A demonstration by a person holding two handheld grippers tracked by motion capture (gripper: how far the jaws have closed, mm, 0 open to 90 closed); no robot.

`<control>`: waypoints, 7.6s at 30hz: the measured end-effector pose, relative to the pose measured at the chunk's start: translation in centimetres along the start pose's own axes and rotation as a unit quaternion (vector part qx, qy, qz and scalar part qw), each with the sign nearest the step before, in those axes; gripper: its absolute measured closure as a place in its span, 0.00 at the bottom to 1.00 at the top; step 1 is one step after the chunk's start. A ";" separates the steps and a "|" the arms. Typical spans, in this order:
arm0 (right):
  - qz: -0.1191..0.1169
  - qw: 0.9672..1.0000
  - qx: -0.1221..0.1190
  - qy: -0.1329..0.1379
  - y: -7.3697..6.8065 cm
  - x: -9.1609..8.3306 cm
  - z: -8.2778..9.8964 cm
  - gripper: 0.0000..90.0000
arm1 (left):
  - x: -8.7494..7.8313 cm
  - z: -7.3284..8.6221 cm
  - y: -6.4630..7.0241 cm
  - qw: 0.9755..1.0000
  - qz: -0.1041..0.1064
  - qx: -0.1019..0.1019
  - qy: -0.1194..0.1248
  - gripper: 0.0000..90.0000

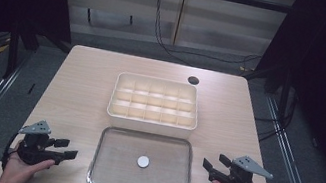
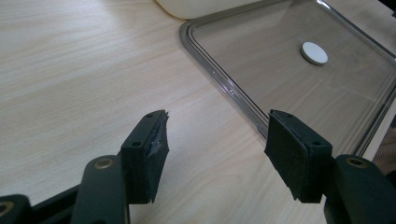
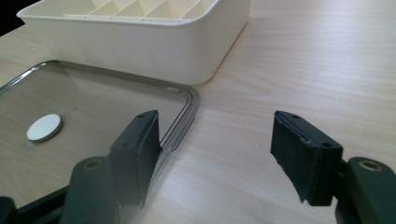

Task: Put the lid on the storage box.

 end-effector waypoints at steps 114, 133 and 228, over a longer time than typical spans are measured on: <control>-0.119 0.964 0.212 -0.112 -2.2 5.9 1.2 0.70 | 7.9 -2.3 1.8 0.997 0.020 0.041 -0.059 0.68; -0.181 0.959 0.183 -0.117 -4.0 6.1 0.8 0.70 | 8.0 -2.4 1.7 0.998 0.032 0.035 -0.051 0.64; -0.158 0.981 0.107 -0.018 -5.3 3.7 -7.0 0.73 | 2.6 -10.5 1.9 0.994 0.049 0.033 0.096 0.76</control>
Point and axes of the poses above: each handheld gripper's, and its own axes: x roughly forward along the jaws, z roughly out of its underside, y roughly to its right, the point moved 8 cm from there along x, roughly forward along the jaws, and after that the axes turned 8 degrees about x, right-handed, at the moved point
